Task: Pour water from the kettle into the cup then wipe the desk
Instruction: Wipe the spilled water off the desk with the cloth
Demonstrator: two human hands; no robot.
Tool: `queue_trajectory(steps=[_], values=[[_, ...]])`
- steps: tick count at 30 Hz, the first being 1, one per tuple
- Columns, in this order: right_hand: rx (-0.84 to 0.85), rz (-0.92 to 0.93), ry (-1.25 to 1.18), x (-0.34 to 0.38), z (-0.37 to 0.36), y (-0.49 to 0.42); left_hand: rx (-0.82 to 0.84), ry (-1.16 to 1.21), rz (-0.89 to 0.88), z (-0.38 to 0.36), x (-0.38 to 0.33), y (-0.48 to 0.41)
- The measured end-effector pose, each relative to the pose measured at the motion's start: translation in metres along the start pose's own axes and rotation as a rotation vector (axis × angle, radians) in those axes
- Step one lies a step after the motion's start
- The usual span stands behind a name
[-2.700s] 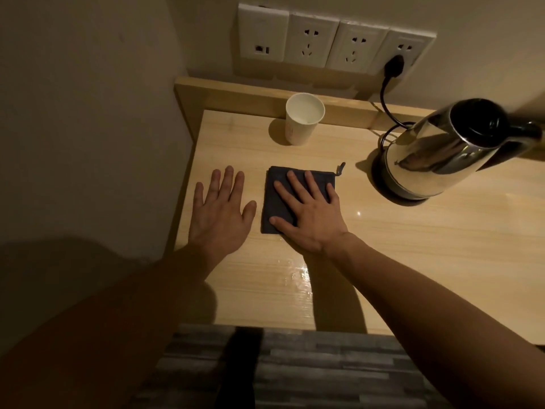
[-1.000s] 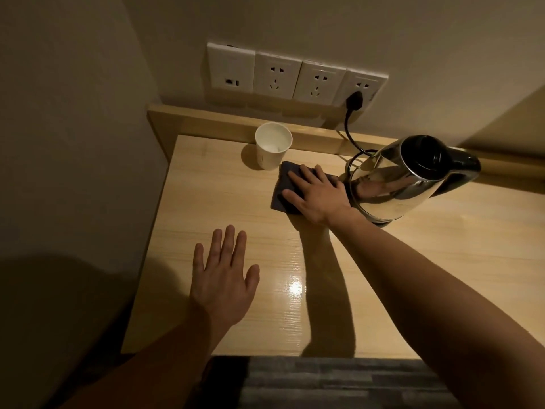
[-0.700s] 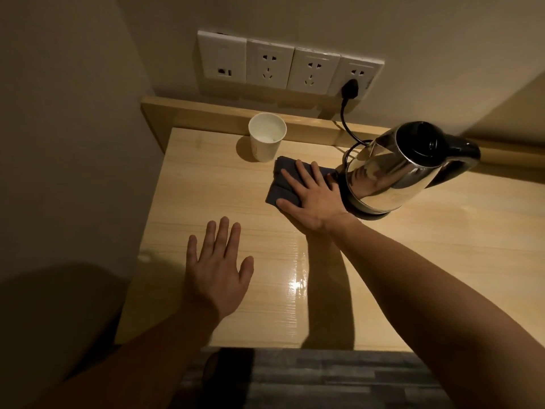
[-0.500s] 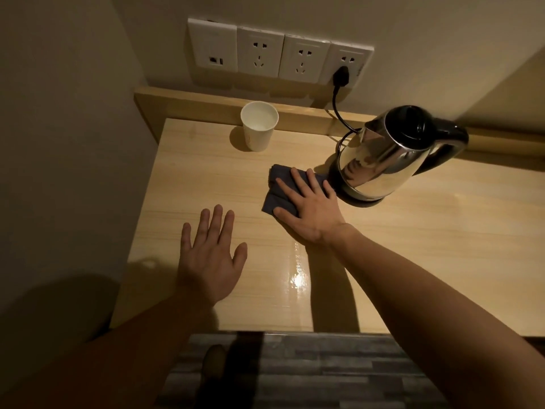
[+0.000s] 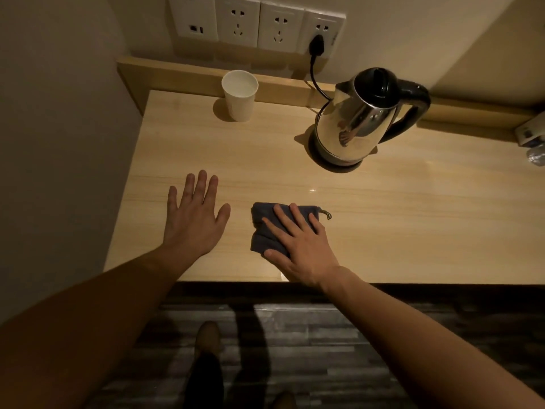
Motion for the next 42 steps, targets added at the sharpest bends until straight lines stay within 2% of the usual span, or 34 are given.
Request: queue_trajectory(steps=[4,8,10,13,14,17,20,22,24,27,29,36,42], values=[[-0.085,0.024,-0.045,0.014,-0.007,0.036,0.068,0.028,0.011,-0.001,0.0,0.001],[-0.146,-0.012,-0.273,0.023,-0.002,0.064,0.098,0.15,-0.089,0.007,-0.044,0.015],[-0.067,-0.11,-0.467,0.022,-0.002,0.075,0.121,0.184,-0.109,0.004,-0.068,0.024],[0.103,-0.336,-0.95,0.015,0.002,0.093,0.12,0.14,-0.071,-0.006,-0.082,0.031],[0.096,-0.401,-1.061,0.009,0.013,0.095,0.102,0.101,-0.072,-0.008,-0.082,0.032],[-0.032,-0.528,-1.153,-0.025,0.055,0.079,0.044,0.053,-0.086,-0.012,-0.083,0.033],[-0.156,-0.5,-1.039,-0.054,0.096,0.027,0.006,0.05,-0.094,-0.012,-0.084,0.033],[-0.21,-0.365,-0.916,-0.059,0.117,-0.022,-0.013,0.044,-0.097,-0.011,-0.084,0.033],[-0.25,-0.206,-0.669,-0.064,0.123,-0.069,-0.016,0.032,-0.095,-0.011,-0.085,0.033],[-0.124,-0.071,-0.154,-0.068,0.084,-0.117,-0.021,-0.002,-0.081,-0.013,-0.085,0.033],[-0.055,-0.062,-0.004,-0.069,0.057,-0.123,-0.026,-0.01,-0.078,-0.013,-0.085,0.033],[-0.046,-0.05,0.008,-0.08,0.045,-0.089,-0.07,0.015,-0.109,-0.009,-0.086,0.034],[-0.054,-0.079,-0.008,-0.087,0.036,-0.024,-0.007,-0.024,-0.052,-0.019,-0.081,0.029]])
Point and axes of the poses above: each hand's wrist, its own y-axis away from the middle knuckle, its own z-axis out of the back of the hand, x = y × z, the point moved 10 cm from there along -y, towards the middle knuckle, and after that the axes turned 7 degrees about -x, right-handed, at the moved point
